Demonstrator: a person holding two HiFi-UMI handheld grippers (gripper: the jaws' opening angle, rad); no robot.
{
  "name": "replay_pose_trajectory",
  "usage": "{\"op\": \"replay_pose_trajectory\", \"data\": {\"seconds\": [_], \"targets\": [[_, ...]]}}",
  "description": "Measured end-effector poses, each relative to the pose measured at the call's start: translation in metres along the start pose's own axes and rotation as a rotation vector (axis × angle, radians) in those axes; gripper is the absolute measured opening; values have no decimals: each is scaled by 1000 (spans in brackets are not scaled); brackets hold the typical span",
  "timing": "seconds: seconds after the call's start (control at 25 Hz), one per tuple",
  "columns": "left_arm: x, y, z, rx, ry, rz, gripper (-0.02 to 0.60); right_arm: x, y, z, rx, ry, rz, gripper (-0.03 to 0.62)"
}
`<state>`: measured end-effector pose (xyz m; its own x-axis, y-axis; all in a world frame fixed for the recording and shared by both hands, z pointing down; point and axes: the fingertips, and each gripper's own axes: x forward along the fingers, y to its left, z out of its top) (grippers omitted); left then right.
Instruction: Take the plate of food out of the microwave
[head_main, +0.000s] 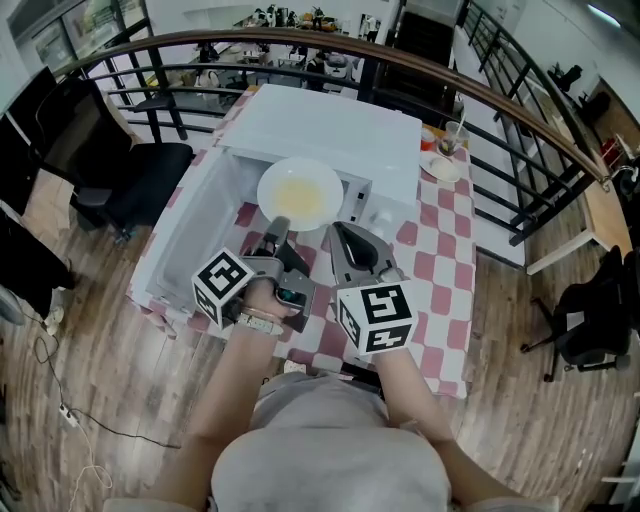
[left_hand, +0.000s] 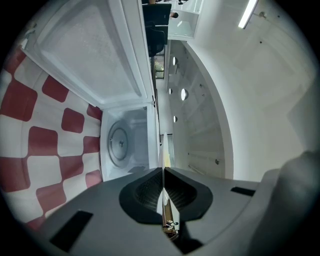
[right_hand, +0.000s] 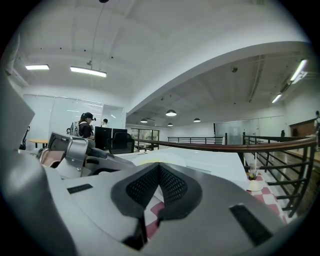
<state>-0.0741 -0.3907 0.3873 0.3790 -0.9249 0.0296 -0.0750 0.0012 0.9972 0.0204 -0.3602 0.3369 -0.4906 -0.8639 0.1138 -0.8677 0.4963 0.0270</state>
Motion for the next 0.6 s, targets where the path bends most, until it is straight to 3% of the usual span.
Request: {"op": "replay_pose_trajectory", "data": {"seconds": [0.6], "targets": [[24,-28,-16,8,10,-43,12,-3,-22,17,-28,-35,-31,23]]}}
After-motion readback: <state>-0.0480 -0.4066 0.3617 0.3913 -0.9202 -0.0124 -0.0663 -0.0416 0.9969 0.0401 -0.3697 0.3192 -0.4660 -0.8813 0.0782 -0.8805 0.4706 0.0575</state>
